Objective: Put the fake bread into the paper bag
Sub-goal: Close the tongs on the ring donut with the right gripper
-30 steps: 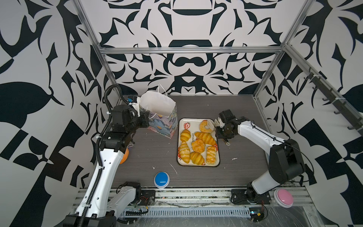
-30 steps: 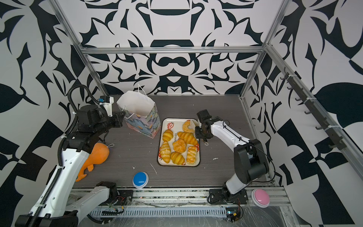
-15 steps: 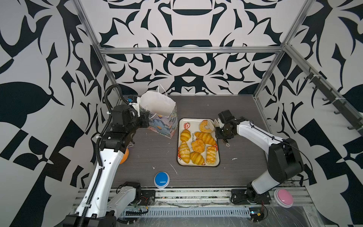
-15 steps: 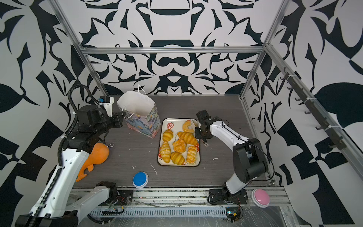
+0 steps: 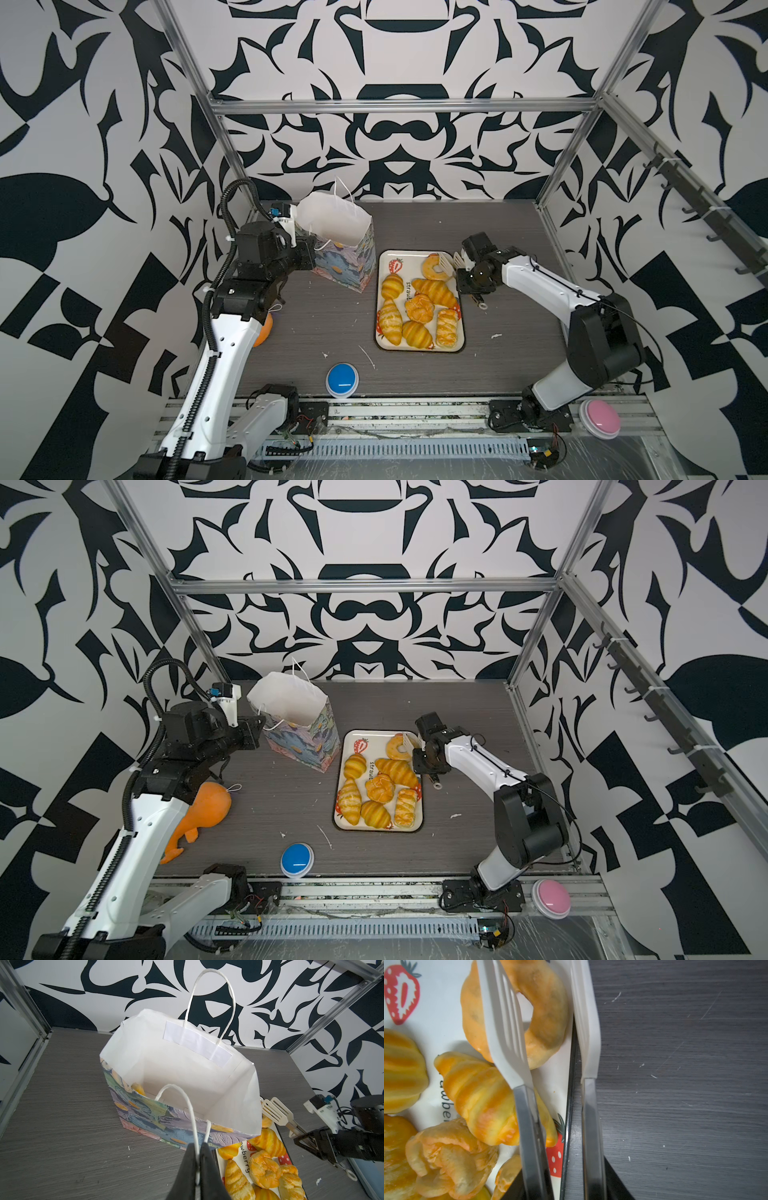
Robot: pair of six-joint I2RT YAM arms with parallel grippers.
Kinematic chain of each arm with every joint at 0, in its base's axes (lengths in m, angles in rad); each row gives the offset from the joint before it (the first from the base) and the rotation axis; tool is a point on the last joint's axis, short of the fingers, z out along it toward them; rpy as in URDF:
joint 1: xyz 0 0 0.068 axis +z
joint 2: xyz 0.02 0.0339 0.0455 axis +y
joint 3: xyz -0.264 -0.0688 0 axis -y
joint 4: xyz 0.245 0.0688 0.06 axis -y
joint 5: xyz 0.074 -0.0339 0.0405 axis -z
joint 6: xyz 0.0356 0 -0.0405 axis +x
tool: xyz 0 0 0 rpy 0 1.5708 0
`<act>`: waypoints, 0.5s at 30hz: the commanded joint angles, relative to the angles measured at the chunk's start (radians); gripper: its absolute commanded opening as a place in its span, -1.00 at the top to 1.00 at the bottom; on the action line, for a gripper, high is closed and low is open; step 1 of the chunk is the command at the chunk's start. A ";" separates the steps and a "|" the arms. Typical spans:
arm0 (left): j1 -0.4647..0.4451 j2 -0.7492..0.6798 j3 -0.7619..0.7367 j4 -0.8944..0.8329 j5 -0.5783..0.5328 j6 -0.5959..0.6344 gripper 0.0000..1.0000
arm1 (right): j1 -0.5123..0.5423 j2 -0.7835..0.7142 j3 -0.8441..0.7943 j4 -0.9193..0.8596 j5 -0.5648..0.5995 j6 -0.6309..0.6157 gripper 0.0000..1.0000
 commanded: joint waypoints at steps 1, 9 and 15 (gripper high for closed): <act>0.003 0.003 -0.012 -0.011 0.003 0.003 0.79 | -0.002 -0.053 0.005 -0.030 0.036 0.001 0.09; 0.003 0.004 -0.012 -0.010 0.006 0.002 0.79 | 0.000 -0.044 -0.001 -0.019 0.002 0.002 0.10; 0.004 0.005 -0.011 -0.011 0.006 0.002 0.79 | 0.005 -0.035 0.003 -0.008 -0.020 0.002 0.14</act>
